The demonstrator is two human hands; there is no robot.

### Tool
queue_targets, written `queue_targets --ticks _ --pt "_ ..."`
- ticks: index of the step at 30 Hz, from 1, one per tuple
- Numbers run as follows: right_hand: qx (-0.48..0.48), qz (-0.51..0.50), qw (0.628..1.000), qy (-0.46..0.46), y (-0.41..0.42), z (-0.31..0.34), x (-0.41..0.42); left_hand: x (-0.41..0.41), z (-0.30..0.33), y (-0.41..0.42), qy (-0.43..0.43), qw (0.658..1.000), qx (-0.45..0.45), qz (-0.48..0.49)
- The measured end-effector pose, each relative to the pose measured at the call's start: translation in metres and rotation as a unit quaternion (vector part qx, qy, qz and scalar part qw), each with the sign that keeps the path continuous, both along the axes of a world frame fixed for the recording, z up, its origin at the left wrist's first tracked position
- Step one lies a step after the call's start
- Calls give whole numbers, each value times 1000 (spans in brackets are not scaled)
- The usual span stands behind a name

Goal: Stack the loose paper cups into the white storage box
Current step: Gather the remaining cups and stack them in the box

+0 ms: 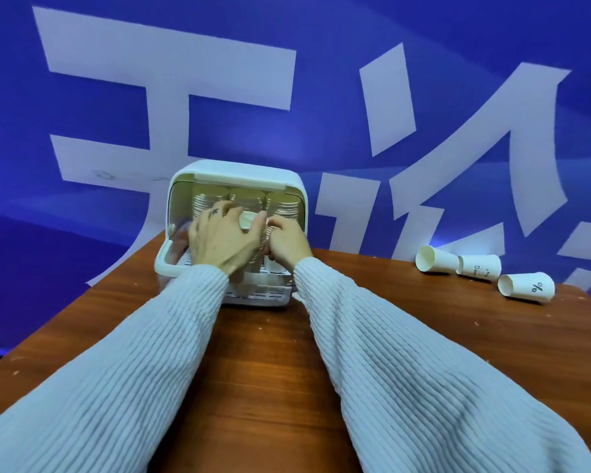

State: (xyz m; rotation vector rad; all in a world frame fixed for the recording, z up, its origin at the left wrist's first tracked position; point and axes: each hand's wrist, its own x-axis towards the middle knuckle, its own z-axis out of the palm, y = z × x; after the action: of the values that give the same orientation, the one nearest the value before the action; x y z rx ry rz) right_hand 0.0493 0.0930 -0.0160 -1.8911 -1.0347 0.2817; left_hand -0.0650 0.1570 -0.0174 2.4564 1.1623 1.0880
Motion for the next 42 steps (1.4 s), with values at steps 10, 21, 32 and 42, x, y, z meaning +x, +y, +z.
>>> queue_targets --ticks 10,21,32,42 --pt "16 -5 1000 21 -8 -10 -1 2 -11 8 28 999 19 -15" --pt "100 -34 994 7 -54 -7 38 50 -18 -72 -158 971 80 -163" --pt "106 -109 988 32 -154 -22 132 141 -27 -152 -83 946 -61 -306" --pt "-57 -227 970 -71 -206 -52 206 192 -86 -185 -73 948 -106 -291"
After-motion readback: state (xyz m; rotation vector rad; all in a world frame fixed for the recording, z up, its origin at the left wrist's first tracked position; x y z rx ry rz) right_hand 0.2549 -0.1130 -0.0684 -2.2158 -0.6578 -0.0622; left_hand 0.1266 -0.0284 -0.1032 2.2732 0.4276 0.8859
